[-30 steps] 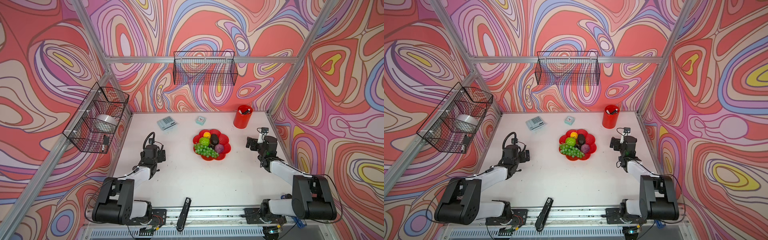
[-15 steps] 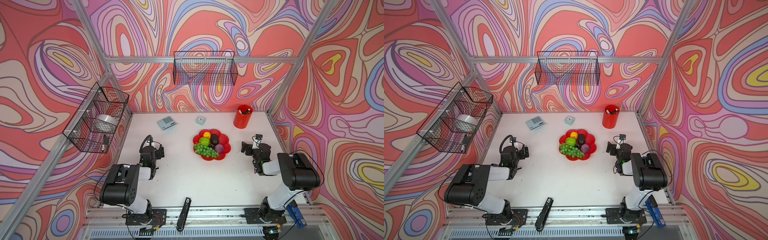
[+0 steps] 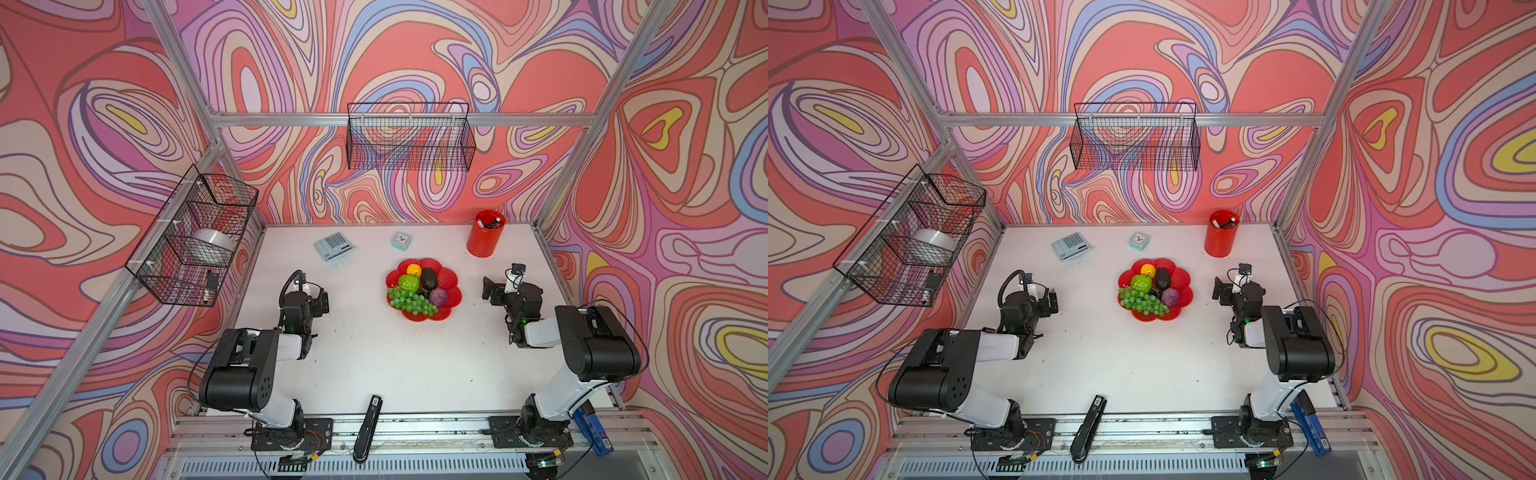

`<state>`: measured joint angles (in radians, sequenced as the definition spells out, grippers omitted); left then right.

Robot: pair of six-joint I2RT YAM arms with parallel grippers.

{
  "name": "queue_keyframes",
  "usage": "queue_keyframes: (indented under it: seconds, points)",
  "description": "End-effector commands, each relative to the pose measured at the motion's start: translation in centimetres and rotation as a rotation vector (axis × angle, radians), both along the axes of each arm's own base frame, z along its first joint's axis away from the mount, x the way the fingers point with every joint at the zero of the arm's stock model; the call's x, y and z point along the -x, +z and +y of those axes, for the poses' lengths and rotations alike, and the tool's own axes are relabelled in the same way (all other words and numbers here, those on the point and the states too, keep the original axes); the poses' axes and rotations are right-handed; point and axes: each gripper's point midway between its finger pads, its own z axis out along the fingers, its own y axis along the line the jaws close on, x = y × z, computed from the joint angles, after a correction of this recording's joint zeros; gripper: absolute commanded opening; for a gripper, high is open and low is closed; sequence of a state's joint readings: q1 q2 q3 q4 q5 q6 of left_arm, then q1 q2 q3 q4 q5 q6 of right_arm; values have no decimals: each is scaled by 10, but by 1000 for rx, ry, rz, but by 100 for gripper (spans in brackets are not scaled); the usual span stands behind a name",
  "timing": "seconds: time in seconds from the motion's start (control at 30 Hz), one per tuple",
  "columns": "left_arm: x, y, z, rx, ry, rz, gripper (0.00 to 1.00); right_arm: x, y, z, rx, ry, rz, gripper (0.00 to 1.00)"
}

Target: Place and organize the fake fruits in the fruit bowl

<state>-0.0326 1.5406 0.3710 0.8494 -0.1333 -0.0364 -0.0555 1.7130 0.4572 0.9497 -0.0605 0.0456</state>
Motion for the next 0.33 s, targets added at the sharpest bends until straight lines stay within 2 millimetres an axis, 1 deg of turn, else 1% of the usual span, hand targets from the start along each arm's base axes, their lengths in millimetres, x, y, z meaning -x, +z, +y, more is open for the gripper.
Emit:
queue_keyframes:
  seconds: [0.0, 0.07, 0.3]
  points:
    - [-5, 11, 0, -7, -10, -47, 100, -3, 7, 2, 5, 11, -20, 98]
    - [-5, 11, -1, -6, -10, -48, 100, -5, 4, 7, 15, 25, -4, 98]
    - [-5, 11, 0, -7, -10, -48, 100, -4, 6, 7, 22, 20, -13, 98]
